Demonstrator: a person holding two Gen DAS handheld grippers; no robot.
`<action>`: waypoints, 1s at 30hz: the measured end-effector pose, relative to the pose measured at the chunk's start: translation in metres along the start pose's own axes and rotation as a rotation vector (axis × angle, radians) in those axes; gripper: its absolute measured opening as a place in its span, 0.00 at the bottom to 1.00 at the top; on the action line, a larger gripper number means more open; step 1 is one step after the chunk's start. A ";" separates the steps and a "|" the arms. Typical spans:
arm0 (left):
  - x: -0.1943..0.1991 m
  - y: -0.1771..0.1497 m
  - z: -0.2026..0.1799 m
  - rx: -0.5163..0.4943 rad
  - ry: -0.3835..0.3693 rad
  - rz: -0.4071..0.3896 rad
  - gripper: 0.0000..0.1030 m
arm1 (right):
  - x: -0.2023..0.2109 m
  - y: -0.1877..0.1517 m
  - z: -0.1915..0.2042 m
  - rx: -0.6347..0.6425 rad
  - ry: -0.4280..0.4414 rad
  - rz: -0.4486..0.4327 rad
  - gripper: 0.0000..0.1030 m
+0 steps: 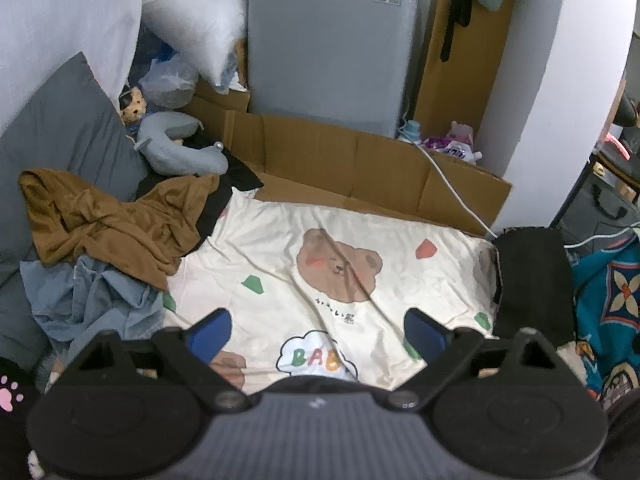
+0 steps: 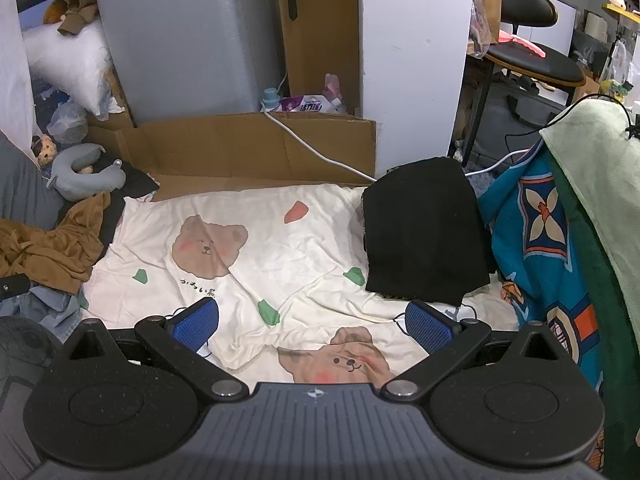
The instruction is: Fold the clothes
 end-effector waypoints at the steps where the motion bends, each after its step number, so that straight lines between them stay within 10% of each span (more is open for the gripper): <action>1: 0.000 0.000 0.000 0.002 -0.001 0.000 0.91 | 0.000 0.000 0.000 0.000 0.000 -0.001 0.99; 30: -0.001 0.001 -0.007 -0.033 0.008 0.002 0.91 | 0.001 0.000 -0.005 -0.010 0.000 -0.007 0.99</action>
Point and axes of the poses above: each gripper's, at about its wrist camera, not at the fingertips, and x roughly against the way its jaws point, z to its left, y to its top, the point moved 2 cm from there along -x, roughly the way its jaws point, and after that the axes turned 12 degrees about z, right-handed, at the moved point
